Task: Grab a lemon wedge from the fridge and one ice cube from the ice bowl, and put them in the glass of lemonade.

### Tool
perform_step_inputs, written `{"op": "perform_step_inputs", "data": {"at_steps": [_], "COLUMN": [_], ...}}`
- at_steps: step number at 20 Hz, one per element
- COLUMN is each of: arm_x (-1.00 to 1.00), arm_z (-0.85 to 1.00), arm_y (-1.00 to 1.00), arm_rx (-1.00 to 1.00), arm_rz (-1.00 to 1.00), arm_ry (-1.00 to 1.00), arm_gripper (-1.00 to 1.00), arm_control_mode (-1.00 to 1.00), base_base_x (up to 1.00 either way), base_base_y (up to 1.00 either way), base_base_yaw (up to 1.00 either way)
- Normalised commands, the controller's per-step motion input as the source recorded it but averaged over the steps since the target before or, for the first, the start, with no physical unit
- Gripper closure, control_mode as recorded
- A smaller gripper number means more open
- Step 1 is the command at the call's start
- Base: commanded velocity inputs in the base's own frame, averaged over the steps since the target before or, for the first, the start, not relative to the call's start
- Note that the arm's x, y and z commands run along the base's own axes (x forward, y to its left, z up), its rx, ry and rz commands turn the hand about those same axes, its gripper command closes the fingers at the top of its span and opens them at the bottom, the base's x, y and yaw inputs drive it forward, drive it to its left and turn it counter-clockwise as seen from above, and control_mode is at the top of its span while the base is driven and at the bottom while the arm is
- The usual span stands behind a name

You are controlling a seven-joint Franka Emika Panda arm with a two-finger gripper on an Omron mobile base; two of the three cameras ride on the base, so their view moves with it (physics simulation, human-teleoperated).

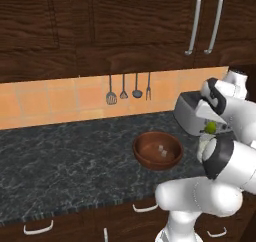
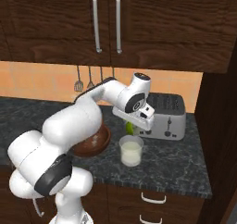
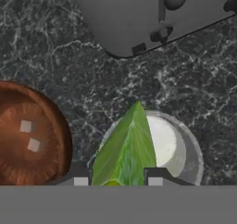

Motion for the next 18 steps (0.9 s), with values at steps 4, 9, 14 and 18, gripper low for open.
{"op": "perform_step_inputs", "data": {"at_steps": [4, 9, 14, 18], "arm_x": [0.41, 0.02, -0.64, -0.45], "arm_z": [-0.64, -0.68, -0.08, 0.03], "arm_y": [-0.54, -0.09, 0.33, 0.60], "arm_rx": [0.09, 0.05, -0.01, -0.07], "arm_rz": [-0.11, -0.04, 0.00, 0.00], "arm_ry": [0.19, 0.13, -0.07, -0.17], "arm_gripper": [1.00, 1.00, 1.00, 1.00], "arm_control_mode": [-1.00, -1.00, -1.00, -1.00], "base_base_x": [0.00, 0.00, 0.00, 0.00], "base_base_y": [0.00, 0.00, 0.00, 0.00], "base_base_yaw": [0.00, 0.00, 0.00, 0.00]}}
